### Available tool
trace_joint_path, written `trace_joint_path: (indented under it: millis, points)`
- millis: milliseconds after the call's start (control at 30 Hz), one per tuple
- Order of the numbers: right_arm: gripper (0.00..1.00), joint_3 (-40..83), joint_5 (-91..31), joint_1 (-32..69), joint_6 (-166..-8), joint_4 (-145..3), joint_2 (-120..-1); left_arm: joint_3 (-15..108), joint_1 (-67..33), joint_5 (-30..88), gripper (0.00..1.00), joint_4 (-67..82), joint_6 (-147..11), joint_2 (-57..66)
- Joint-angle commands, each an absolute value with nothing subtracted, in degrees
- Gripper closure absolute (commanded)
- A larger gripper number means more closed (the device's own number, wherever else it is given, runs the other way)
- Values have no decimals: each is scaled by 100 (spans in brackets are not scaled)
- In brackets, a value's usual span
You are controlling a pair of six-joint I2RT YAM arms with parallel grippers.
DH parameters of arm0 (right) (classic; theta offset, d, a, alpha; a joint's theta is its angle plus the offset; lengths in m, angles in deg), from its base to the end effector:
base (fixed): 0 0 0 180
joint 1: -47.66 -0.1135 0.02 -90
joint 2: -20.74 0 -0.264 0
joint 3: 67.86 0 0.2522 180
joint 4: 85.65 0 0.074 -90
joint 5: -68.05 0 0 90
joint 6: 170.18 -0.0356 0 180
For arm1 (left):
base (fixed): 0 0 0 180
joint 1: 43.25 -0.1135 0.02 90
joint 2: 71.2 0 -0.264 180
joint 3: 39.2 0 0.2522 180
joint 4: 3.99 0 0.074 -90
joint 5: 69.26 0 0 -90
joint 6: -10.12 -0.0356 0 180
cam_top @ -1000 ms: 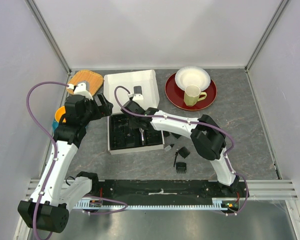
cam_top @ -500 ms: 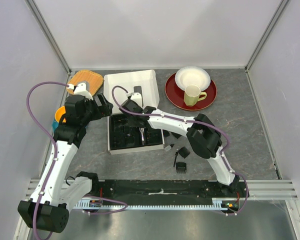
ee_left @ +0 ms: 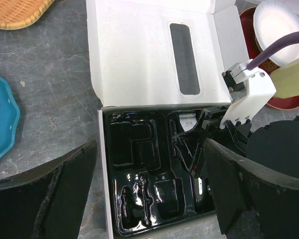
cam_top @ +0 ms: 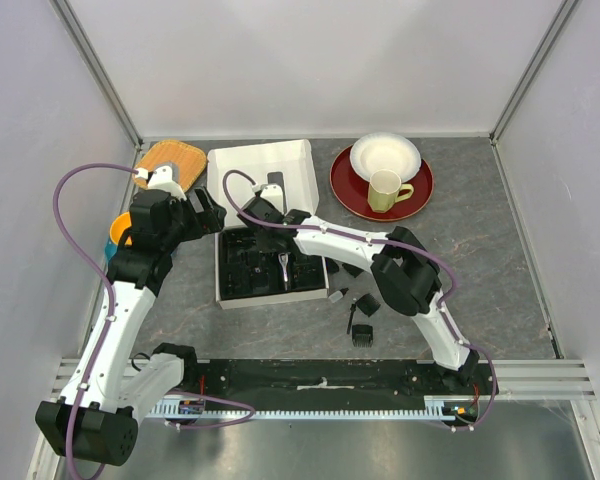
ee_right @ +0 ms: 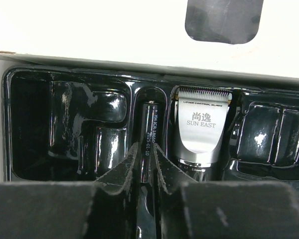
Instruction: Sort the hair-cutting tools
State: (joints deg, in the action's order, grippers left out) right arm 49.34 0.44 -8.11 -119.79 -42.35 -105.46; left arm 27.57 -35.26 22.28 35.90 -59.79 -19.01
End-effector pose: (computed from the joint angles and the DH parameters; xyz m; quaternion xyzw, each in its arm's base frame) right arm 0.2871 0.3978 0.2025 -0.0684 0.9280 0.1107 0.3492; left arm 0.1992 -0.0289 0.3387 -0.0819 0.8408 -0.1408 0.5162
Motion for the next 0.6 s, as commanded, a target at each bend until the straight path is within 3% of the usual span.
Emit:
trace_joint_path:
  millis: [0,100,267,300,367,400,433,567]
  points:
    - [72,5172,309,-789,-11850,-3981,-10259,2852,-3543,2136,7,3499,-5835,-1978]
    - [68,5102,450,-771,-11552,-3981,-9776,2844,-3543,2136,7,3499,-5835,-1987]
    - [51,4225,836,-640,-11243,-3902,-8291,2852,-3542,2197,7,3499,-5826,-1987]
    - [40,3718,881,-613,-11391,-3893,-8045,2861,-3542,2206,7,3508,-5817,-1969]
    - [31,3153,881,-595,-11568,-3893,-7316,2861,-3543,2276,7,3491,-5835,-1969]
    - [14,2620,864,-595,-11847,-3893,-7096,2861,-3542,2285,7,3490,-5826,-1969]
    - [4,2362,829,-604,-11998,-3893,-6676,2870,-3542,2303,7,3482,-5844,-1978]
    - [2,1324,740,-578,-12938,-3893,-5847,2879,-3543,2320,4,3482,-5887,-2004]
